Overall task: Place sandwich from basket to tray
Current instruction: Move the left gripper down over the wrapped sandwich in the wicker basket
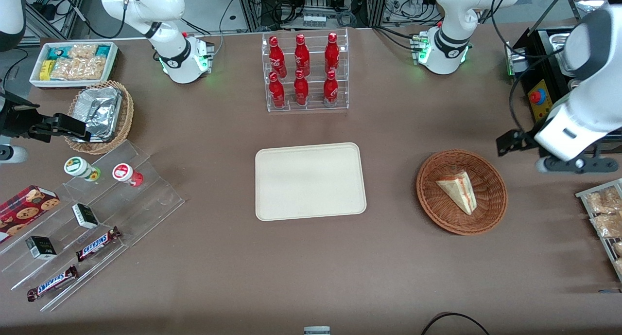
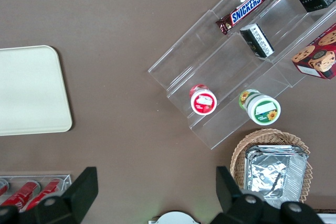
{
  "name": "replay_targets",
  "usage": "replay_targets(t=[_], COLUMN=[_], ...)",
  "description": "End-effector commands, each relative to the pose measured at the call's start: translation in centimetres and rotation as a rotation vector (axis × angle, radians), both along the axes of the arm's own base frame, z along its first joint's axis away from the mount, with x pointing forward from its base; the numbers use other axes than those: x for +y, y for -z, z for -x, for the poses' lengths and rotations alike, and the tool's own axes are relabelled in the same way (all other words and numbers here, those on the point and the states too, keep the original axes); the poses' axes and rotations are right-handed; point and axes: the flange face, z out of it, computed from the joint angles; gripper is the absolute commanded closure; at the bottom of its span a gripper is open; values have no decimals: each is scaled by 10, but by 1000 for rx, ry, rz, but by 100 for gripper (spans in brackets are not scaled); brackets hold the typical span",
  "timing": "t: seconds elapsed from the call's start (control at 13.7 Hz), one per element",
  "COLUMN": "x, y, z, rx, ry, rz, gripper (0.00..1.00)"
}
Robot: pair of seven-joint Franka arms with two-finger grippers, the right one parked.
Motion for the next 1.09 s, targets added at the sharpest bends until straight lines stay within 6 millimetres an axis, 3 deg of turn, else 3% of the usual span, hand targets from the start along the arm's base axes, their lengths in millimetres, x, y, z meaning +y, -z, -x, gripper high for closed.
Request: replay_targets(t=[0.0, 0.36, 0.73, 1.02], x=[-12, -17, -16, -18], y=[40, 123, 176, 200], z=[10, 30, 30, 28], rx=[-47, -117, -122, -111], ry=[-85, -246, -435, -467], rz=[-11, 9, 16, 13], gripper=[0, 0, 0, 0])
